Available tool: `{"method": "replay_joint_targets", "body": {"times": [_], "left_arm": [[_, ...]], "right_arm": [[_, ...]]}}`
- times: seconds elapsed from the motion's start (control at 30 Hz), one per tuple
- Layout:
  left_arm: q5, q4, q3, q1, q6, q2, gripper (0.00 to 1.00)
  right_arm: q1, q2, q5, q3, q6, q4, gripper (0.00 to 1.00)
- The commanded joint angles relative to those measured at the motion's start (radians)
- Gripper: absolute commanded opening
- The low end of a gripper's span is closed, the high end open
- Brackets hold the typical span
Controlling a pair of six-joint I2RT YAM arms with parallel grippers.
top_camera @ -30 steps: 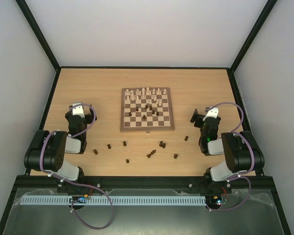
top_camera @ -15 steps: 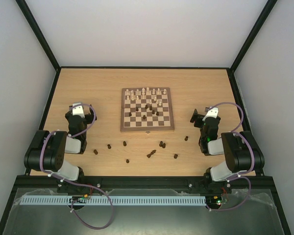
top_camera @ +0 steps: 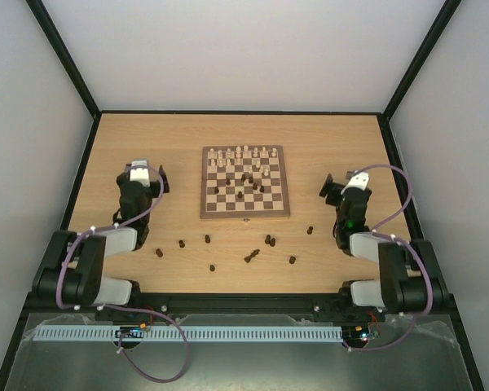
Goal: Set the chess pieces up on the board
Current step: Pick up the chess piece from the chessboard.
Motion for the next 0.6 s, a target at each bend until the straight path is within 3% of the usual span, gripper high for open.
{"method": "replay_joint_targets", "body": {"times": [0.0,0.1,0.17,0.2,0.3,0.4,0.57], "left_arm": [[-0.011,-0.148,0.091,-0.107,0.024,-0.14,0.99],[-0.009,-0.315,0.183,-0.187,0.001,-0.213,1.0],[0.058,-0.393,0.238,-0.212,-0.028,-0.268,1.0],[0.121,-0.403,0.261,-0.218,-0.046,-0.294,1.0],[0.115,-0.407,0.35,-0.243,-0.191,-0.334,1.0],[0.139,-0.677,0.572,-0.244,-0.331,-0.288,0.99],[0.368,-1.123,0.925,-0.244,-0.317,-0.164,1.0]], "right_arm": [[0.001,-0.147,-0.066,0.156,0.128,-0.295,0.99],[0.001,-0.229,-0.13,0.257,0.315,-0.47,0.99],[0.001,-0.244,-0.193,0.407,0.414,-0.733,0.99],[0.005,-0.248,-0.271,0.442,0.408,-0.756,0.98],[0.009,-0.291,-0.481,0.452,0.407,-0.664,0.99],[0.009,-0.317,-0.548,0.506,0.431,-0.742,0.99],[0.008,-0.262,-0.763,0.538,0.556,-0.786,0.99]]}}
